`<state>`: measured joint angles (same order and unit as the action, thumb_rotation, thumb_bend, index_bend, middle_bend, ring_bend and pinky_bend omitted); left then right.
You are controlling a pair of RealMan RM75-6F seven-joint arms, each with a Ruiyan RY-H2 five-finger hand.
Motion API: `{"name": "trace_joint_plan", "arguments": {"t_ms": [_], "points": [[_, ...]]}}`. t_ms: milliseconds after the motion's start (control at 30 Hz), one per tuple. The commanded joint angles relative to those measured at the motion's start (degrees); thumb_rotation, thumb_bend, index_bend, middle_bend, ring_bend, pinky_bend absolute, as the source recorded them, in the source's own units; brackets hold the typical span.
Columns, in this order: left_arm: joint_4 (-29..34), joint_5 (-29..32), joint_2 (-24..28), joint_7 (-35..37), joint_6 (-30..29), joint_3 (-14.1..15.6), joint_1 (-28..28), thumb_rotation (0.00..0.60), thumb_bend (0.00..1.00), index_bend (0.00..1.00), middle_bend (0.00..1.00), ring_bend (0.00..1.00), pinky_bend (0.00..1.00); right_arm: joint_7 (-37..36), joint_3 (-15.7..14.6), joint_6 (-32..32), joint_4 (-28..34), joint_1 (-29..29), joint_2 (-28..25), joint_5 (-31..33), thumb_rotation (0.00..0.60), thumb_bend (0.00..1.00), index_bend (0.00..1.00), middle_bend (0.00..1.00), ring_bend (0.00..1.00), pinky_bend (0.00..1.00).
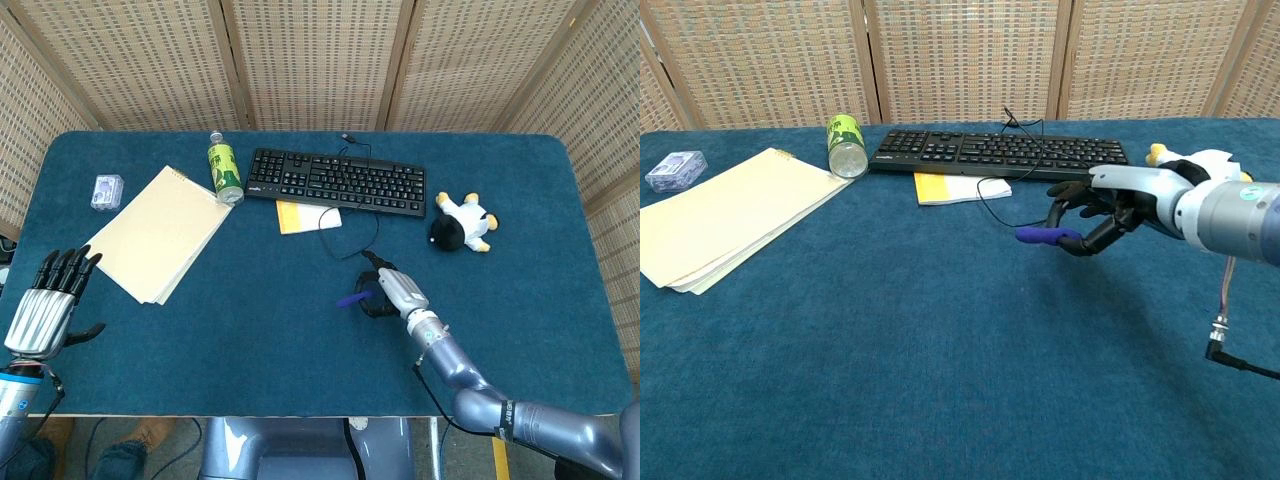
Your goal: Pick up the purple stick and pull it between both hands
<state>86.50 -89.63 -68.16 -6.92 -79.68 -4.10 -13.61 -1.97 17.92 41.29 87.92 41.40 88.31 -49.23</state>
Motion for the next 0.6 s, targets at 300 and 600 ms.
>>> {"name": "trace_joint_plan", "arguments": {"t_ms": [300, 600], "points": [[0.0, -7.3, -0.1, -4.1, 6.1, -1.4, -9.5, 0.6, 0.0, 0.0, 0.0, 0.0, 0.0, 5.8, 5.6, 2.5, 1.4, 13.4, 3.0, 25.9, 0.6, 0.64, 0.63, 0.05, 0.0, 0.0], [-4.5, -9.1, -7.7, -0.9, 10.4, -4.2, -18.2, 0.6, 0.0, 0.12, 0.0, 0.0, 0.0, 9.9, 6.8, 7.6, 3.2, 19.0, 5.2, 34.3, 0.6, 0.65, 0.64, 0.06, 0.0, 0.0]]}}
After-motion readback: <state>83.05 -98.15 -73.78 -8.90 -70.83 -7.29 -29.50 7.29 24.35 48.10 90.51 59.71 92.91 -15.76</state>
